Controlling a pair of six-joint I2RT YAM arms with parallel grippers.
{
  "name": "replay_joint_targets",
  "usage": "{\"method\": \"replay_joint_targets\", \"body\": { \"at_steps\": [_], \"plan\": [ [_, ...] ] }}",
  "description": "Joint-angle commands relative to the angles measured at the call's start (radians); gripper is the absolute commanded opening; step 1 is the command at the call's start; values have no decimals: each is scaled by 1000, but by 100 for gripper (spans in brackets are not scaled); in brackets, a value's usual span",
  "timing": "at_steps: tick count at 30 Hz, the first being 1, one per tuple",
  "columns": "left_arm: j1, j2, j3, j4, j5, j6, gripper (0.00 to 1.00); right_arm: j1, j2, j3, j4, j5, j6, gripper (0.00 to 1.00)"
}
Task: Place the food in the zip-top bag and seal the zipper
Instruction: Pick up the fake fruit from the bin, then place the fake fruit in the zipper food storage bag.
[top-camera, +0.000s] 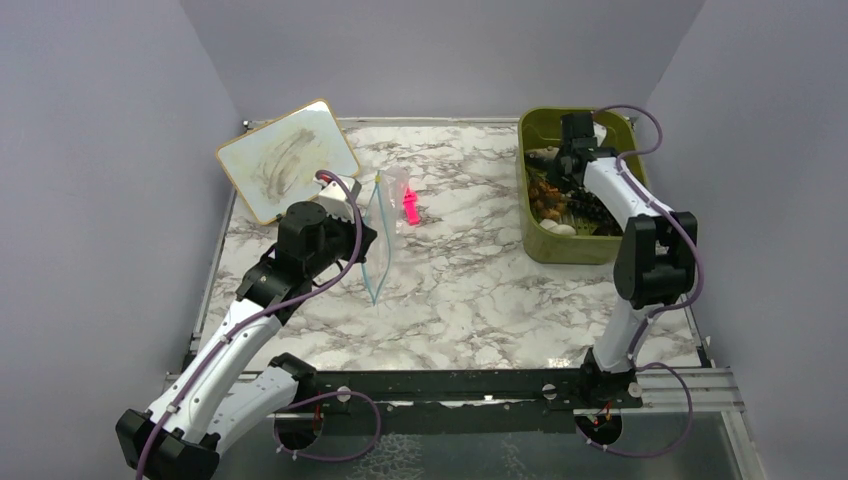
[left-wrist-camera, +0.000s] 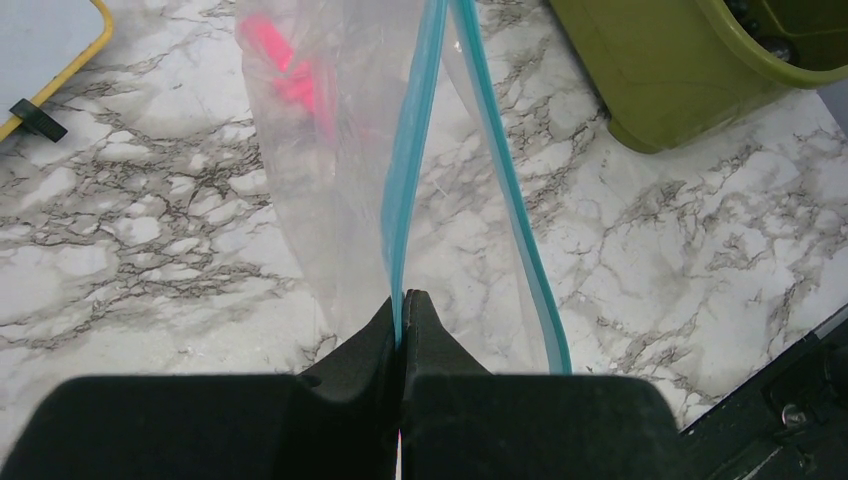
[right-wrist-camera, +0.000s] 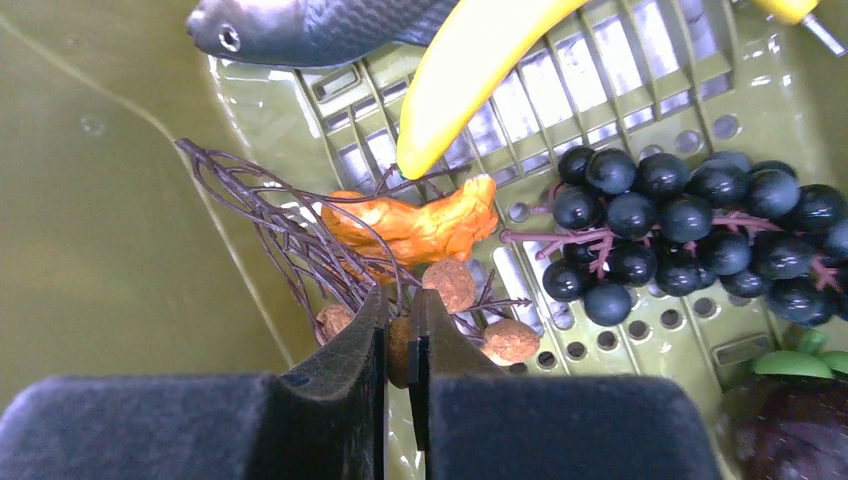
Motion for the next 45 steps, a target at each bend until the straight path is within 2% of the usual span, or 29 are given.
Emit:
{"method": "replay_joint_targets", "body": {
  "at_steps": [1, 15, 23, 30, 36, 41, 45],
  "plan": [
    [2, -15, -7, 20, -24, 10, 0, -5, -92, -6, 15, 61, -47, 1],
    [2, -26, 25, 10, -72, -25, 0, -5, -293, -41, -13, 37, -162, 1],
    [1, 29, 122, -94, -83, -36, 0, -5, -399, -16, -66, -8, -206, 1],
    [2, 147, 325, -285, -269, 56, 0, -5, -487, -3, -84, -179, -214, 1],
    [0, 270, 490, -469, -413, 110, 0, -5, -552, -35, -67, -408, -228, 1],
    [-4, 337, 475, -476, -332, 66, 0, -3, -616, -86, -44, -542, -213, 1],
    [-16, 366, 418, -391, -189, 33, 0, -3, -644, -135, -23, -653, -192, 1]
  ]
}}
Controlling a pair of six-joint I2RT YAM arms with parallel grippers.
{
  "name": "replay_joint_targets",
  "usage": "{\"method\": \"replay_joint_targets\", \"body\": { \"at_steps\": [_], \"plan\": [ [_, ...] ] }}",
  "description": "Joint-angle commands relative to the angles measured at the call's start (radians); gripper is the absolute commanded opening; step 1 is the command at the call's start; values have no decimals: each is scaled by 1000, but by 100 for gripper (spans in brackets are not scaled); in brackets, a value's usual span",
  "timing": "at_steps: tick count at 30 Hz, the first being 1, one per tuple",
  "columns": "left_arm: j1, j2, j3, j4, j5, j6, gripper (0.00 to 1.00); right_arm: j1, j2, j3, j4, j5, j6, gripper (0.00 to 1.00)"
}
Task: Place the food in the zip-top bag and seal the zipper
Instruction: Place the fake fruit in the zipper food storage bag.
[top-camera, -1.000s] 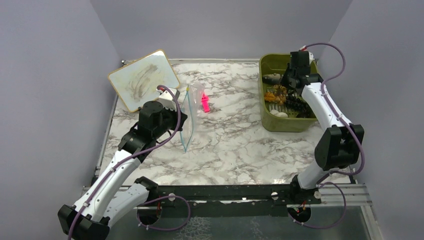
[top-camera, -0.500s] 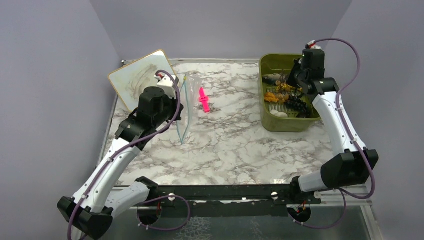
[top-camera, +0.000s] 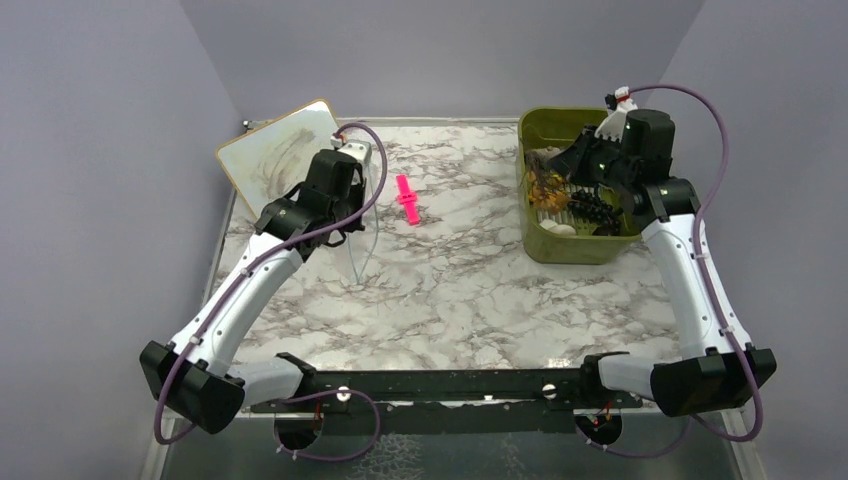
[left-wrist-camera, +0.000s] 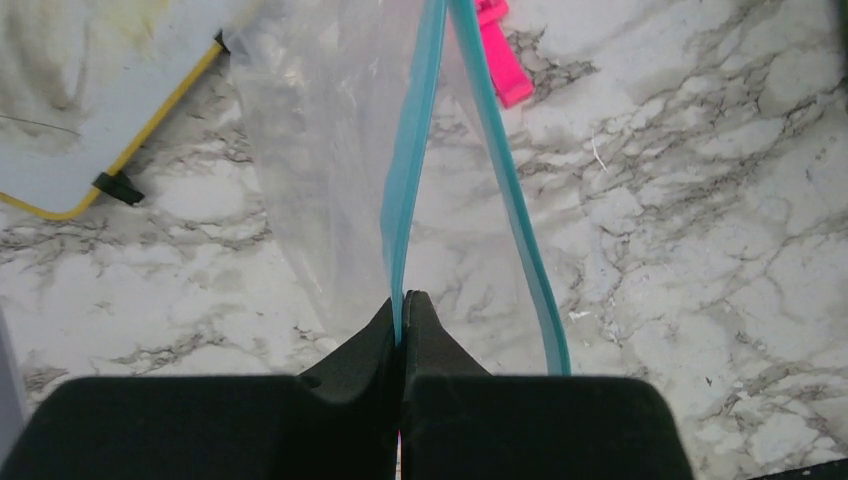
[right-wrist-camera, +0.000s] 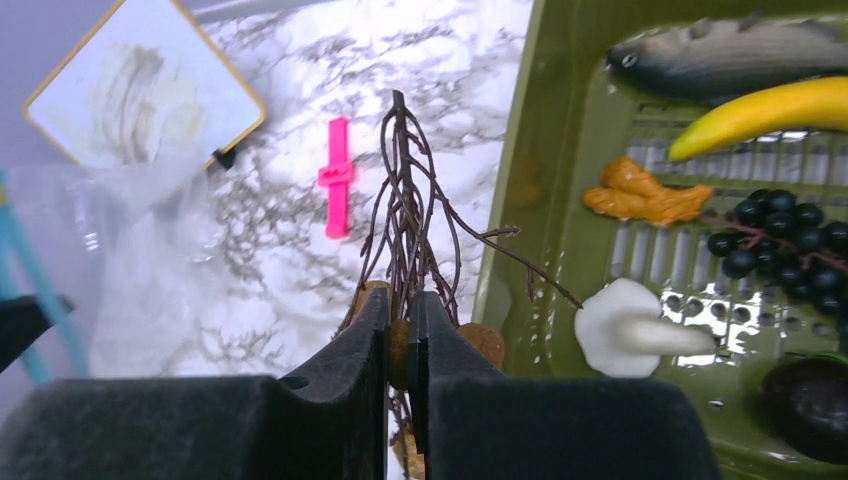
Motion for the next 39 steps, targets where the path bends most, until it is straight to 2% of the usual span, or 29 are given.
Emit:
{"method": "replay_joint_targets", "body": {
  "at_steps": [1, 6, 9, 18, 29, 30, 39],
  "plan": [
    [-18, 19, -69, 77, 164, -39, 0, -3, -38, -66, 49, -199, 25, 1],
    [-20, 40, -194, 232, 245, -77, 0, 7, -70, -177, 115, -348, 76, 1],
    [-21, 61, -234, 283, 267, -93, 0, 57, -84, -228, 143, -386, 98, 1],
    [-22, 61, -332, 421, 348, -161, 0, 301, -121, -359, 253, -358, 225, 1],
    [-22, 60, -372, 436, 338, -157, 0, 535, -70, -426, 406, -294, 376, 1],
    [-22, 55, -374, 436, 344, -157, 0, 572, -49, -429, 422, -237, 406, 1],
    [-23, -1, -393, 440, 359, -147, 0, 626, 26, -430, 458, -156, 469, 1]
  ]
}}
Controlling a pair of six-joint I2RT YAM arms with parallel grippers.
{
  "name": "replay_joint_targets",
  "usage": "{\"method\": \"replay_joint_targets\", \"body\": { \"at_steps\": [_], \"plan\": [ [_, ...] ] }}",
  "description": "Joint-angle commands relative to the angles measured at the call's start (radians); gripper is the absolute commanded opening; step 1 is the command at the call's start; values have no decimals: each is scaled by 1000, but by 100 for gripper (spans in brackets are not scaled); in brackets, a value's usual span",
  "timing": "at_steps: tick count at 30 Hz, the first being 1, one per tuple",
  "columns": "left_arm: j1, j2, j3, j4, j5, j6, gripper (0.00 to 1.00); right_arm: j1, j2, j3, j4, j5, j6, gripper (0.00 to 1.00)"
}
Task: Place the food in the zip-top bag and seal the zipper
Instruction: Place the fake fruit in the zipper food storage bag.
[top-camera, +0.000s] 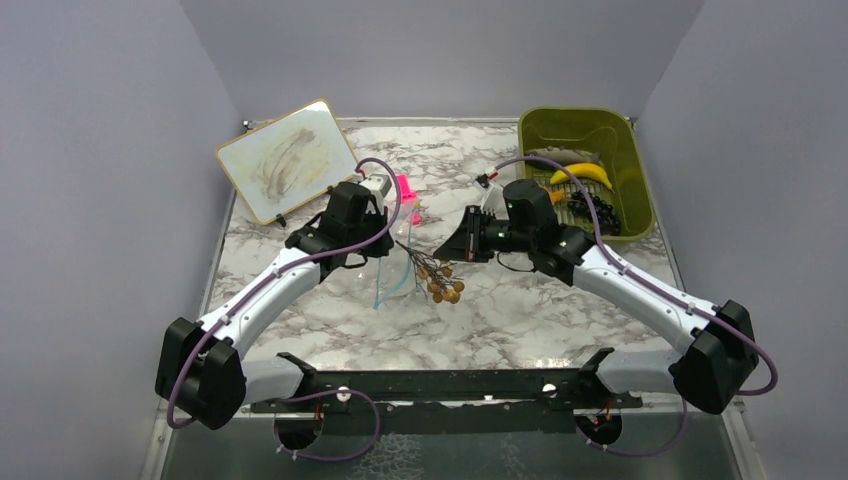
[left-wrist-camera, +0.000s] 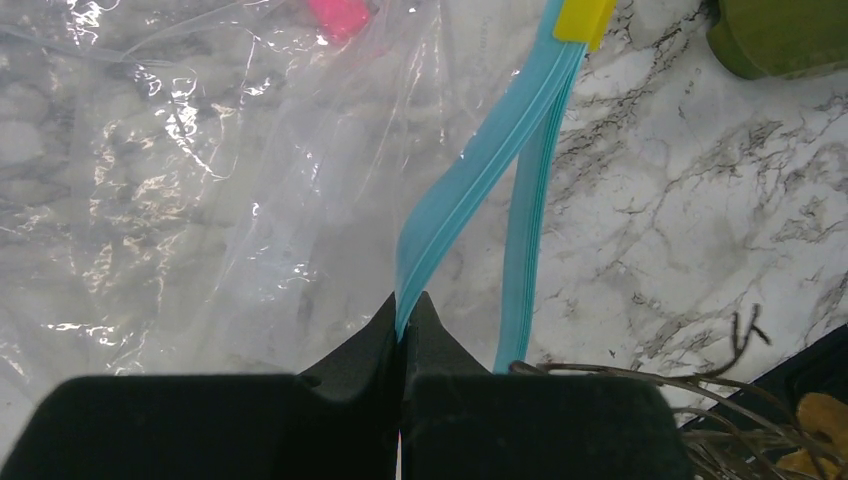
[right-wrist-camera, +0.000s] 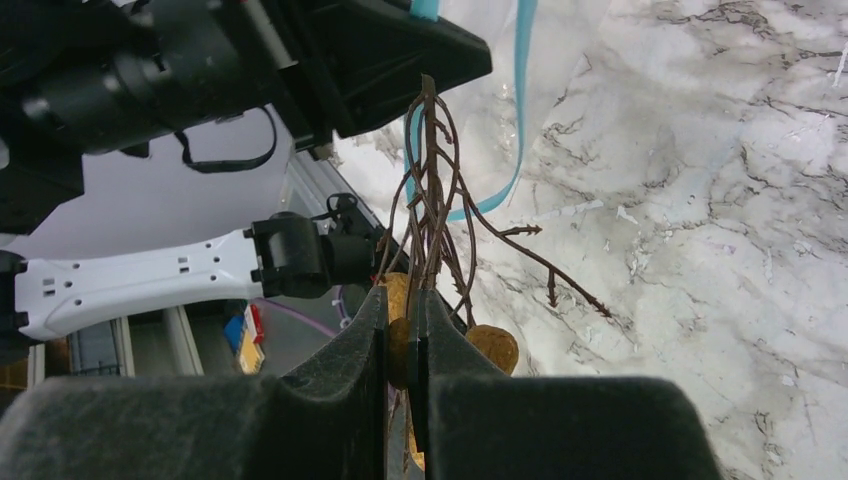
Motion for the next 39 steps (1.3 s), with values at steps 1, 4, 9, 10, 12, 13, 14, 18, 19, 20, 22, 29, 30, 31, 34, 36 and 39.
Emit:
{"method": "replay_joint_targets", "body": {
  "at_steps": [1, 4, 9, 10, 12, 13, 14, 18, 19, 20, 22, 29, 30, 31, 34, 36, 39],
  "plan": [
    [-5, -57, -11, 31, 38, 8, 0, 32, 39, -6, 72, 74, 54, 1],
    [-5, -74, -15, 35, 46, 21, 0, 47, 63, -7, 97, 95, 75, 1],
    [-7, -93, -19, 37, 81, 38, 0, 73, 105, 17, 117, 142, 95, 1],
    [-7, -95, -20, 38, 90, 43, 0, 76, 114, 23, 117, 152, 100, 1],
    [-7, -98, -23, 40, 100, 49, 0, 85, 126, 24, 137, 166, 121, 1],
    [-7, -100, -25, 44, 107, 53, 0, 92, 132, 22, 151, 177, 133, 1],
    [-9, -102, -29, 48, 113, 55, 0, 99, 136, 22, 163, 187, 146, 1],
    [-10, -104, -42, 67, 157, 66, 0, 119, 161, 35, 193, 226, 172, 1],
    [-10, -102, -44, 72, 169, 71, 0, 121, 166, 40, 194, 234, 176, 1],
    [-11, -98, -46, 75, 177, 75, 0, 123, 170, 47, 198, 239, 179, 1],
    [-13, -90, -47, 75, 187, 78, 0, 129, 176, 58, 203, 255, 180, 1],
    [-19, -105, -39, 81, 215, 82, 0, 139, 239, 100, 192, 333, 176, 1],
    [-21, -110, -39, 80, 219, 86, 0, 138, 246, 106, 188, 347, 172, 1],
    [-23, -119, -39, 81, 222, 90, 0, 139, 252, 113, 183, 367, 169, 1],
    [-25, -146, -42, 76, 222, 102, 0, 139, 256, 121, 176, 434, 164, 1],
    [-25, -161, -44, 78, 231, 101, 0, 139, 253, 121, 176, 469, 166, 2],
    [-25, -175, -41, 77, 264, 95, 0, 139, 243, 109, 194, 498, 173, 1]
  ]
}}
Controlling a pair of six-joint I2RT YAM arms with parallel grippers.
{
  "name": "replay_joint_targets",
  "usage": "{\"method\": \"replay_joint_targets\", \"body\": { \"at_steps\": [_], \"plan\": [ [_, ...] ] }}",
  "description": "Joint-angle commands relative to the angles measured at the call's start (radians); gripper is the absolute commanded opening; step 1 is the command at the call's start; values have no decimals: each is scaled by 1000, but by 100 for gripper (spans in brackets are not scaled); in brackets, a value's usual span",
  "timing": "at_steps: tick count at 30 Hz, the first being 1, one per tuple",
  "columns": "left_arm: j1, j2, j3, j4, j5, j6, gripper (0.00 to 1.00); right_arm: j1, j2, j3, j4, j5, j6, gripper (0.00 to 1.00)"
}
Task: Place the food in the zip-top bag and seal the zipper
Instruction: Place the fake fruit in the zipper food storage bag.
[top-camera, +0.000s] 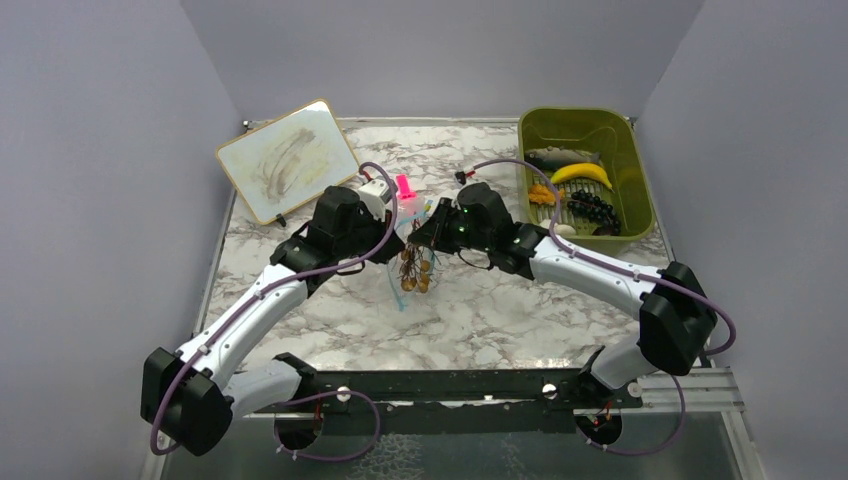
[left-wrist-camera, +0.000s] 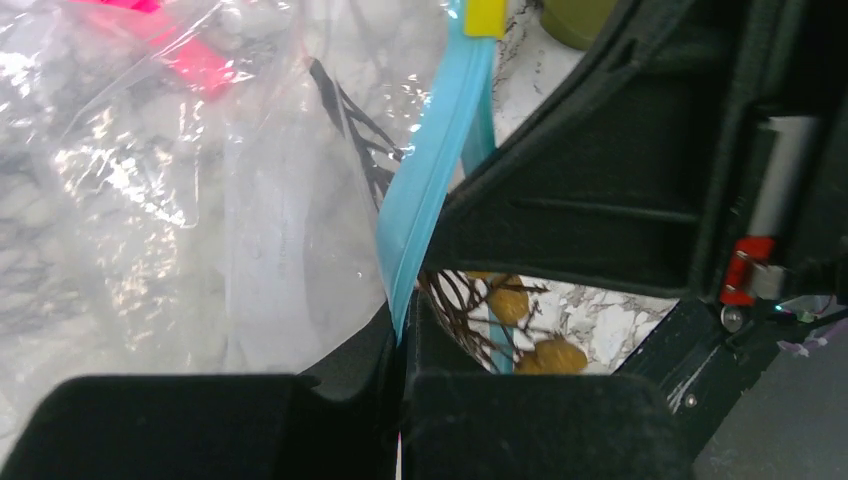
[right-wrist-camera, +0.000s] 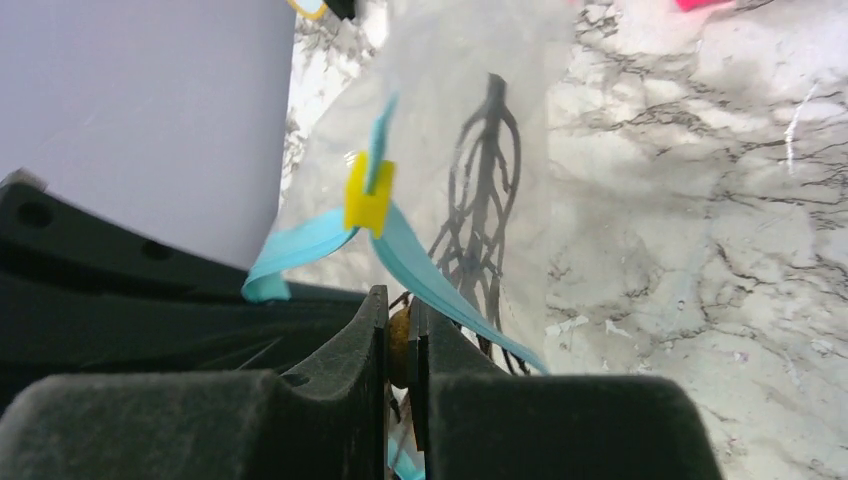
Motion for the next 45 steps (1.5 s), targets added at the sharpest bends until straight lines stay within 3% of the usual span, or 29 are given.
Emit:
{"method": "replay_joint_targets", "body": {
  "at_steps": [1, 12, 16, 26, 31, 36, 39, 45],
  "plan": [
    [-5, -44, -1, 33, 87, 9, 0, 5, -11, 14, 44, 112, 6, 1],
    [-8, -62, -15, 62, 152, -4, 0, 5, -23, -54, 176, 51, 10, 1],
    [-8, -67, -27, 119, 192, -75, 0, 9, -2, -74, 205, 27, 18, 1],
    [-8, -89, -79, 290, 262, -231, 0, 18, -43, -102, 251, 132, 46, 1],
    [-8, -99, -102, 334, 253, -289, 0, 19, -49, -132, 308, 76, 40, 2],
    [-7, -125, -109, 315, 180, -274, 0, 19, -95, -67, 131, 81, -110, 29],
    [-7, -133, -112, 294, 145, -257, 0, 19, -169, -88, 116, 74, -196, 41],
    [-7, -124, -104, 239, 101, -214, 0, 19, -226, 1, -106, -38, -353, 50]
  ]
}}
